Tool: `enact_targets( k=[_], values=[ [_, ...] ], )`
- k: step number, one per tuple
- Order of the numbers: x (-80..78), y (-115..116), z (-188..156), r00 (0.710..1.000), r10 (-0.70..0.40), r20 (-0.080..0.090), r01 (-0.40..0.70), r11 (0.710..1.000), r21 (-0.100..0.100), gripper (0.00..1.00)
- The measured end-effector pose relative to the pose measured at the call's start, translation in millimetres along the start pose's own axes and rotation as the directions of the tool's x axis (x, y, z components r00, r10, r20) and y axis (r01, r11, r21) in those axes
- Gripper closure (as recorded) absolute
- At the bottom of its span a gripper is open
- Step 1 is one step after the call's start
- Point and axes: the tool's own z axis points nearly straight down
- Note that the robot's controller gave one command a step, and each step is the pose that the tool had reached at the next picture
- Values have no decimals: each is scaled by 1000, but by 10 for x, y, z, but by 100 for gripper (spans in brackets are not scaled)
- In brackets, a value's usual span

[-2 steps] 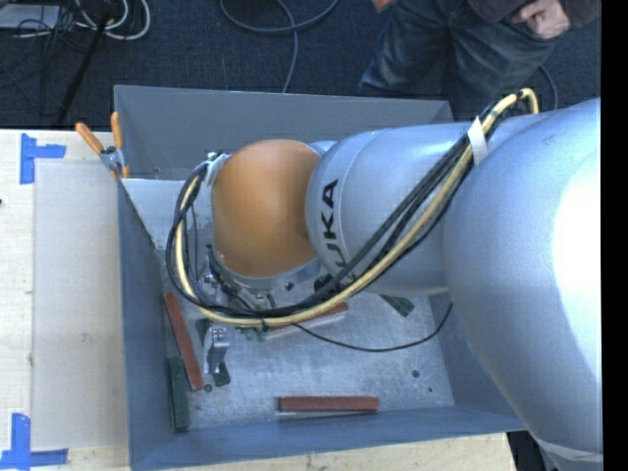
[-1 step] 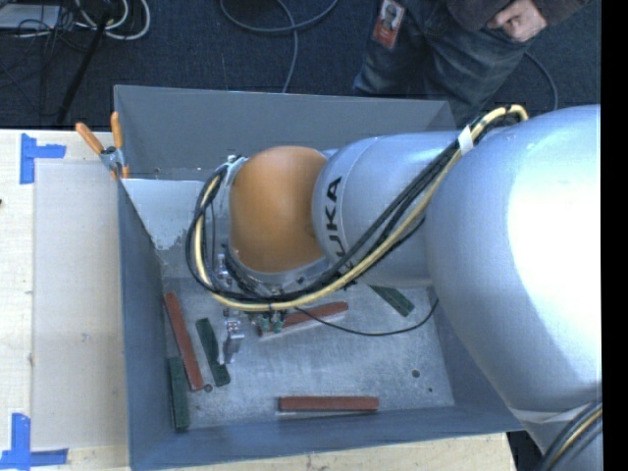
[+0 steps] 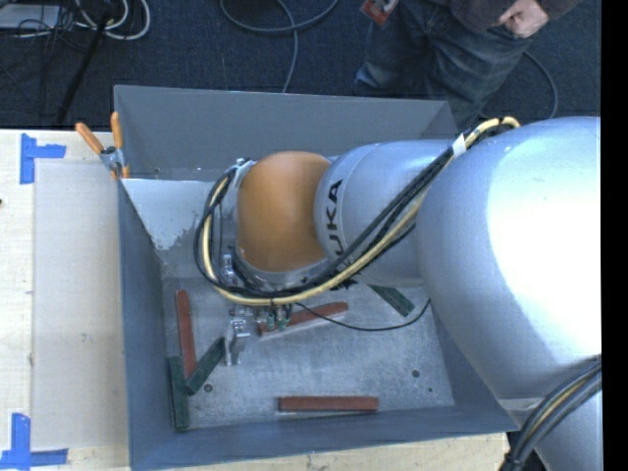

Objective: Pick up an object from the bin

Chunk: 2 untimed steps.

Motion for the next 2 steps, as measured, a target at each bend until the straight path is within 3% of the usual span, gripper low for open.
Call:
enact_targets(
  k=[1,2],
  values=[
    [-34,6,-77,1000,1,23,-1,1000,-3,100],
    [-34,6,-77,1000,2,22,-2,1000,-3,100]
  ],
)
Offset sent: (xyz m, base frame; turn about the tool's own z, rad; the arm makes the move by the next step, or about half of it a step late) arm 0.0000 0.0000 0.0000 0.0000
